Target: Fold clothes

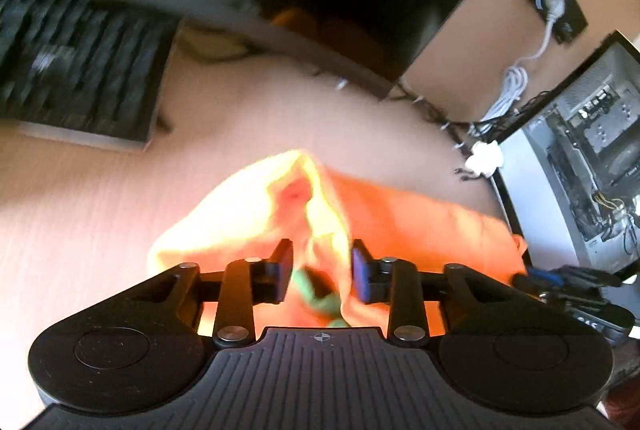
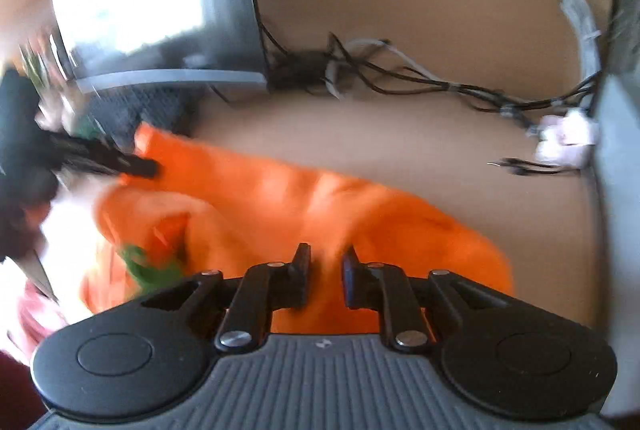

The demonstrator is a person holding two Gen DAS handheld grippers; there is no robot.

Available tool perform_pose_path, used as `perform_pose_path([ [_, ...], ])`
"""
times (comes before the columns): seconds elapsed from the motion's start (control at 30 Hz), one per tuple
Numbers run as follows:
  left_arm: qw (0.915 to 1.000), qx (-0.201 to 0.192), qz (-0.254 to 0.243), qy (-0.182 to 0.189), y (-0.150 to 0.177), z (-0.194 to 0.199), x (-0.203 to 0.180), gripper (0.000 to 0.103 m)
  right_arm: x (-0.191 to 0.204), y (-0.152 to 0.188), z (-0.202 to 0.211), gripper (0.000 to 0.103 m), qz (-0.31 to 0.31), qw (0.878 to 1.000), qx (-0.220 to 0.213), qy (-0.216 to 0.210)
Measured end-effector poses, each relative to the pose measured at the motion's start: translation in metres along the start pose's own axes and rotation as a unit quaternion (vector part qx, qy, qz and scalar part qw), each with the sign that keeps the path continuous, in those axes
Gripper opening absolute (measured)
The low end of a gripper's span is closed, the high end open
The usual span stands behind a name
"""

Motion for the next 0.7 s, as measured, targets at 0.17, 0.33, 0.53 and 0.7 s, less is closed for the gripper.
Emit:
perform_pose_path([
  [0.17,0.999,-0.021,0.02,0.035,0.006,0.02,0.0,0.058,0.042,-0.02,0.034,0.066,0.161,0.986,-0.035,-0.009],
  [0.33,0.9953,-0.007,-0.008,0.097,0.026,0.034,-0.013,0.074,0.102,-0.019,-0.008,0.075,0.298,0.95,0.012,-0.089],
  [0.53,0.9948,0.07,-0.017,0.072,0.063,-0.001,-0.012,0.077,0.098,-0.018,-0.081,0.023,0.285,0.951,0.079,-0.091],
  [0.7,0.9945,0.083,0.01,0.062,0.068,-0.017,-0.007,0.077,0.059,-0.079,-0.061,0.019,0.267,0.962,-0.023,0.049],
])
Point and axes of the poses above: each gripper's, at about its wrist camera, not at the fingertips, and z roughly against the way its jaws point, x to its left, y to its underside, the point moved 1 cm from there along -z, roughly the way its jaws point, and after that the axes turned 6 degrees about z, right-handed, at the moved point
